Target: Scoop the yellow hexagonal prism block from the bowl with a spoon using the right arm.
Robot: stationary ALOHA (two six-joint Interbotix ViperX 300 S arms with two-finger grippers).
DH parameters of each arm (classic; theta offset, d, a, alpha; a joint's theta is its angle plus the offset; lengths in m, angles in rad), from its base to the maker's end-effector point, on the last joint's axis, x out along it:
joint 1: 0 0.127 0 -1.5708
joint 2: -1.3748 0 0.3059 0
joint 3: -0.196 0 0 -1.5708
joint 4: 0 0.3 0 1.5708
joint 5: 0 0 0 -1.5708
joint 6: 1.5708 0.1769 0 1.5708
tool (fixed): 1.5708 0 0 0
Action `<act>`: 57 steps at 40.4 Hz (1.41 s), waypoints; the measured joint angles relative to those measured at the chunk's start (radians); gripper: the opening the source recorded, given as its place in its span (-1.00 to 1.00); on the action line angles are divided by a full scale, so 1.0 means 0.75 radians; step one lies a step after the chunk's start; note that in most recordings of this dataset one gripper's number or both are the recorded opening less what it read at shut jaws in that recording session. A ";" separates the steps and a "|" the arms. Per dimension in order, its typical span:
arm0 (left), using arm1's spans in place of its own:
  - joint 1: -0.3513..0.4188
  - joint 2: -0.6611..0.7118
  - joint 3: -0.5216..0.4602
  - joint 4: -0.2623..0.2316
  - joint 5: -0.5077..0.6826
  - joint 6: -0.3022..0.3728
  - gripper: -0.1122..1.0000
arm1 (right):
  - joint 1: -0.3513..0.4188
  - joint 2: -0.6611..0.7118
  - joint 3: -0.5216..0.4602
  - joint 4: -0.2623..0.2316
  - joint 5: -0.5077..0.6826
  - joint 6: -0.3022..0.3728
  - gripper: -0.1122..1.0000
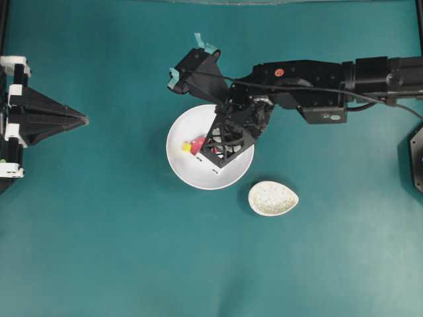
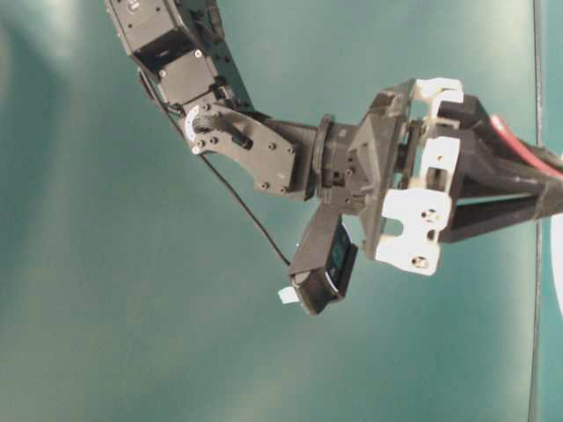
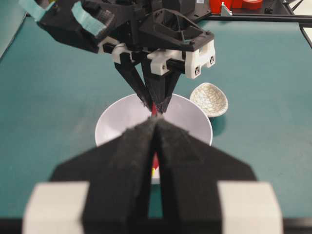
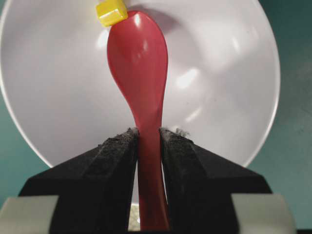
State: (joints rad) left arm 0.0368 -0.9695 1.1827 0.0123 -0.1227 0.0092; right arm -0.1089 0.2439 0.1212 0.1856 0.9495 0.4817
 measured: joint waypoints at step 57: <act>0.002 0.000 0.000 0.000 -0.002 -0.006 -0.81 | 0.014 -0.016 -0.059 0.000 -0.086 -0.006 -0.39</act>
State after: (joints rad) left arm 0.0383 -0.9695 1.1827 0.0123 -0.1243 0.0046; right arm -0.0982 0.2316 0.0767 0.1856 0.8851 0.4771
